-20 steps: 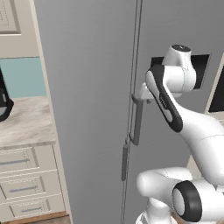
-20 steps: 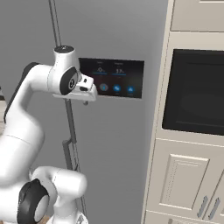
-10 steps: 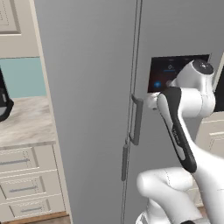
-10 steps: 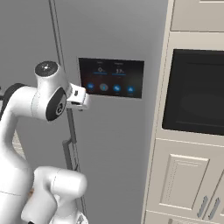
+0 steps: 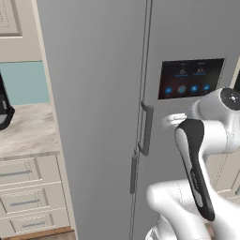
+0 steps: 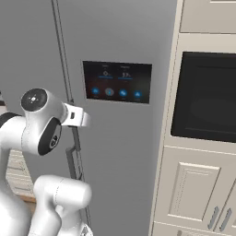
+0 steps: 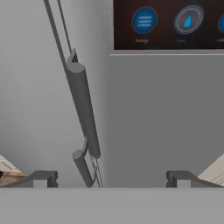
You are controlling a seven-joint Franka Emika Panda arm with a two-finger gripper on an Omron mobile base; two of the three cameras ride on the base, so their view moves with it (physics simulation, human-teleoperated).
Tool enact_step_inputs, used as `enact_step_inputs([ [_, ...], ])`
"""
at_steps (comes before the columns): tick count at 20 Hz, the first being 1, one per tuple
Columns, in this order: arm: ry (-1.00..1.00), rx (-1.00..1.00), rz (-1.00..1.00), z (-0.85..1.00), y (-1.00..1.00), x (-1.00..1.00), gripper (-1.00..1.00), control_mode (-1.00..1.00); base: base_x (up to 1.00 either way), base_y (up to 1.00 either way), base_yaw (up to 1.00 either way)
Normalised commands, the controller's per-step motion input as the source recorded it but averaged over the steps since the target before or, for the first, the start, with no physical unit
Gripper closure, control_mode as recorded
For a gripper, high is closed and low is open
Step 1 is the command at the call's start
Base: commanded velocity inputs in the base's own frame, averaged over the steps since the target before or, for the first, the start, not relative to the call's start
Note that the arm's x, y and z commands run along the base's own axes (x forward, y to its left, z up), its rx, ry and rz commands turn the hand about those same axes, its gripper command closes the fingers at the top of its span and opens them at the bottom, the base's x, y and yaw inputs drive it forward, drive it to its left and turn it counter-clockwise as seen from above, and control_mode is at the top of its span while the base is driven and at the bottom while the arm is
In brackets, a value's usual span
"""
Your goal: Open the freezer door, pick up the ice cube tray from the freezer, and place it on the dining counter.
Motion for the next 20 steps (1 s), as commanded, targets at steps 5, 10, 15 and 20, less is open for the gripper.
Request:
enact_step_inputs([
  [5,-0.07,0.00,-0.01,0.00,0.00,-0.35,-1.00,-1.00,0.00,0.00,0.00],
  [10,-0.04,0.00,-0.02,0.01,0.00,-0.35,-1.00,-1.00,0.00,0.00,0.00],
  [15,0.00,0.00,-0.04,0.04,0.00,-0.25,-1.00,-1.00,0.00,0.00,0.00],
  [20,-0.01,0.00,-0.01,0.00,0.00,-0.26,-1.00,-1.00,0.00,0.00,0.00],
])
